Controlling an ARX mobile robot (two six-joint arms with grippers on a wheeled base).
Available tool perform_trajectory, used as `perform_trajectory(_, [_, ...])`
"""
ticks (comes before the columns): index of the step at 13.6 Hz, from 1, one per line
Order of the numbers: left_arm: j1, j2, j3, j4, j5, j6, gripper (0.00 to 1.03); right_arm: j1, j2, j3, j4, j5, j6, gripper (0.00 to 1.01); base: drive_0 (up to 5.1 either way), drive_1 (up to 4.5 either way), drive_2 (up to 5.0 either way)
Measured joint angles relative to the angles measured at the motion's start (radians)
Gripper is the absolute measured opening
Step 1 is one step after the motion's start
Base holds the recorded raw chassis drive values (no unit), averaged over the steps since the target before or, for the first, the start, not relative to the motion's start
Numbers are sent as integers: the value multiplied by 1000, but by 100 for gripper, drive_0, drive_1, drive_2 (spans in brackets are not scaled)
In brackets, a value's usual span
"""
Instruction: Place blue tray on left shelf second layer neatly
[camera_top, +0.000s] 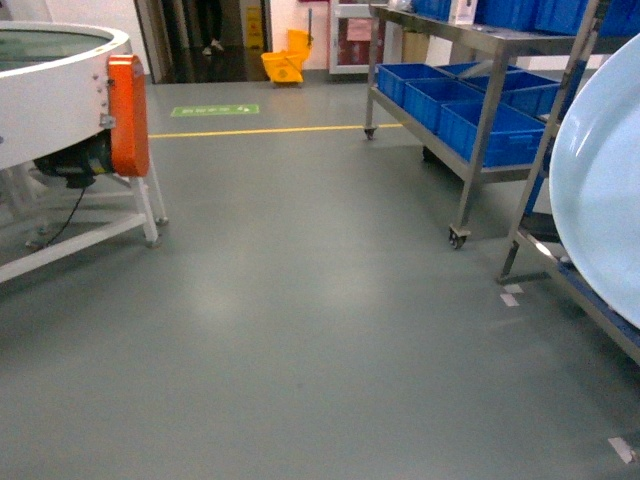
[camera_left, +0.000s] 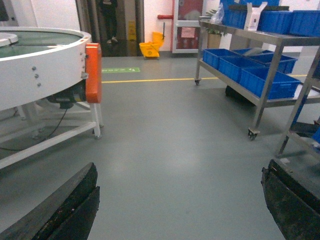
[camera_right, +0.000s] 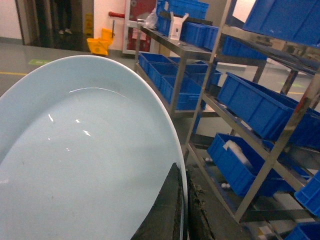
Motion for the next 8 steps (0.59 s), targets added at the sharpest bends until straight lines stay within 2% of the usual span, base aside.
perform_trajectory(8, [-1, 0, 0, 3, 0, 0, 98, 0, 0, 0, 0, 0, 0, 2, -158, 272, -588])
